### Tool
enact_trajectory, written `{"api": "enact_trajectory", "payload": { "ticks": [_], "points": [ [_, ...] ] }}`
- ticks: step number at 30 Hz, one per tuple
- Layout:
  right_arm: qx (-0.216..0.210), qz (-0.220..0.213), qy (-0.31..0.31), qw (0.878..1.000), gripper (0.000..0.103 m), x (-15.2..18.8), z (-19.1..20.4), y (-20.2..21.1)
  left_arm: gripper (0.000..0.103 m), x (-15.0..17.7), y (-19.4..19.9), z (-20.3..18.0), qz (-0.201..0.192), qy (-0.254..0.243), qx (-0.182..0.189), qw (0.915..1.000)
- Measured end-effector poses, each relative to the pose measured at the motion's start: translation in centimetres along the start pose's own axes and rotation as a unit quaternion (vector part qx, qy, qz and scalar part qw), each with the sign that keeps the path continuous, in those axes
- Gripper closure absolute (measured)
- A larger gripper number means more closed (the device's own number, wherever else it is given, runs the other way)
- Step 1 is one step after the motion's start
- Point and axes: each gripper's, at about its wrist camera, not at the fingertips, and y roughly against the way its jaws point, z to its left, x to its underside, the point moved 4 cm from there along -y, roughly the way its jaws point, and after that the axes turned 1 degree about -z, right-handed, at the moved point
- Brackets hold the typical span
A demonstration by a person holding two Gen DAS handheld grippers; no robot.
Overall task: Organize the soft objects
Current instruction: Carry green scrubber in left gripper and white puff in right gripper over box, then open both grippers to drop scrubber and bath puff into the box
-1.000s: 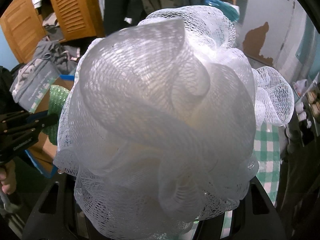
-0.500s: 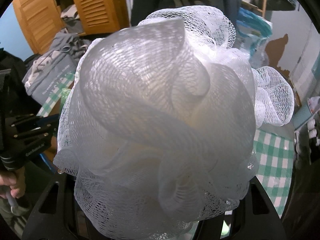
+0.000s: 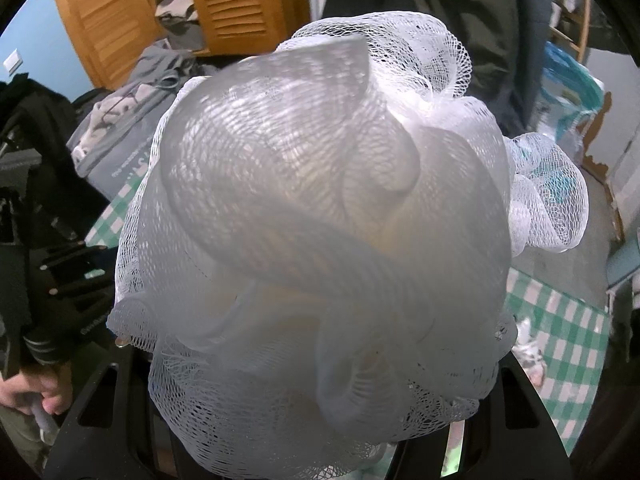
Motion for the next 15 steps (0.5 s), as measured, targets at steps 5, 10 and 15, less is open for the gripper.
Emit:
{"api": "enact_trajectory", "payload": {
  "ticks": [5, 10, 15],
  "points": [
    [-0.010, 0.009, 0.013, 1.000, 0.044, -0.4, 1.5, -0.9, 0.088, 0.3, -0.7, 1.6, 0.009, 0.012, -0.008, 0.9999],
    [-0.015, 0.025, 0.026, 0.999, 0.044, -0.7, 2.4, -2.3, 0.088, 0.7, -1.7, 2.9, 0.021, 0.022, -0.014, 0.9994],
    [-0.017, 0.046, 0.031, 0.998, 0.044, -0.6, 2.7, -3.7, 0.088, 1.3, -2.7, 3.7, 0.037, 0.028, -0.014, 0.9988]
  ]
}}
